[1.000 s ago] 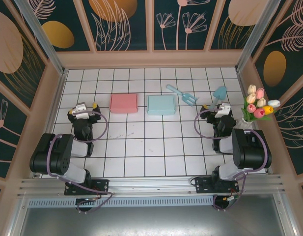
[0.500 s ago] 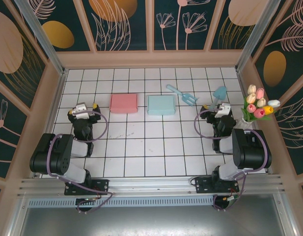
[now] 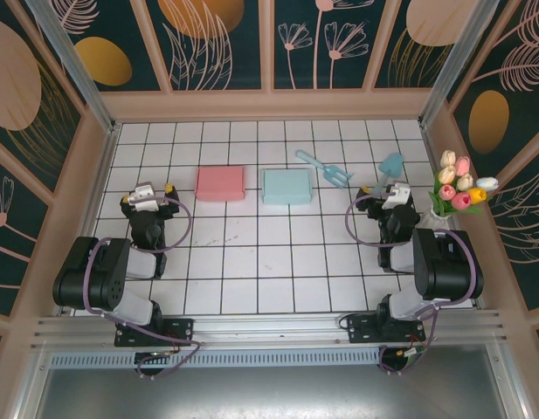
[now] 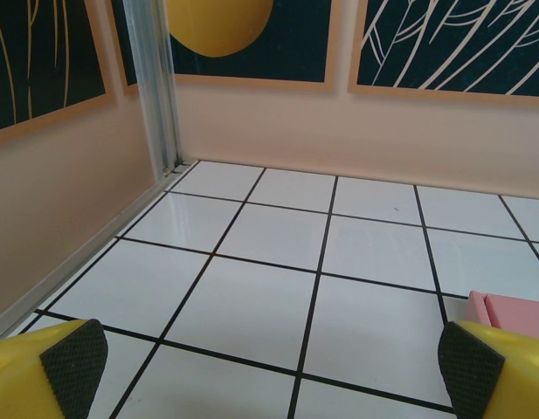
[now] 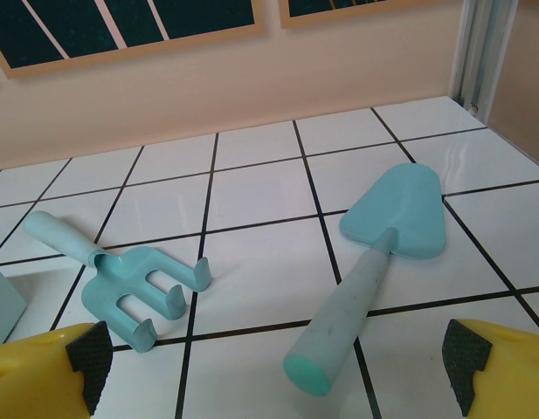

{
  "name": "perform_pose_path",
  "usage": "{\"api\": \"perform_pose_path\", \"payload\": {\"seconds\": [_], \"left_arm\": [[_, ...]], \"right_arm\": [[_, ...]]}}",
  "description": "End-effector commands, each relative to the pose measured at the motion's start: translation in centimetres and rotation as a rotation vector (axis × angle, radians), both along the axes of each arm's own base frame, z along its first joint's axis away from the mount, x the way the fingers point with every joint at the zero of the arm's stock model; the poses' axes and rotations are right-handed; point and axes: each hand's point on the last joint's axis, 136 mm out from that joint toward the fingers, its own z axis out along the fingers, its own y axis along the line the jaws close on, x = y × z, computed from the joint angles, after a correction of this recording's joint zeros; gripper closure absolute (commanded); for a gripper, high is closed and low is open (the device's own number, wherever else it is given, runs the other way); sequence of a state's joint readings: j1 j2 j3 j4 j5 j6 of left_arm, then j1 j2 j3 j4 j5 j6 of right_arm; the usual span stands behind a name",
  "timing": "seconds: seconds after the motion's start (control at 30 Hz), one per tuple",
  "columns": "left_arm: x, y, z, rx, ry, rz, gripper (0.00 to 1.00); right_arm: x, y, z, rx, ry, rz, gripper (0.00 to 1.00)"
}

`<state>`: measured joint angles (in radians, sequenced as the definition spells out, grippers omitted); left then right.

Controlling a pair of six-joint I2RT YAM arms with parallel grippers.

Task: Fold the paper box

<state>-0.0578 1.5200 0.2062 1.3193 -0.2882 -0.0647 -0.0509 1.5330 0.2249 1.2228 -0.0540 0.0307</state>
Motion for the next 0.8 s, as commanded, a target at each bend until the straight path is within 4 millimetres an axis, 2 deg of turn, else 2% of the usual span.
{"api": "perform_pose_path", "payload": {"seconds": [0.0,0.63,0.77], "left_arm": [[0.12,0.18,0.29,-0.016,-0.014,0.005,0.01],[0.14,0.2,0.22,-0.015,-0.011,0.006,0.01],[0.88,0.1,-0.12,-0.027,0.011,-0.017,0.01]], "right_arm": [[0.43,0.4,0.53,-0.015,-0.019,0.021,0.01],[0.44,0.4,0.54,-0.015,-0.019,0.021,0.01],[0.43,0.4,0.57,-0.015,-0.02,0.021,0.01]]}}
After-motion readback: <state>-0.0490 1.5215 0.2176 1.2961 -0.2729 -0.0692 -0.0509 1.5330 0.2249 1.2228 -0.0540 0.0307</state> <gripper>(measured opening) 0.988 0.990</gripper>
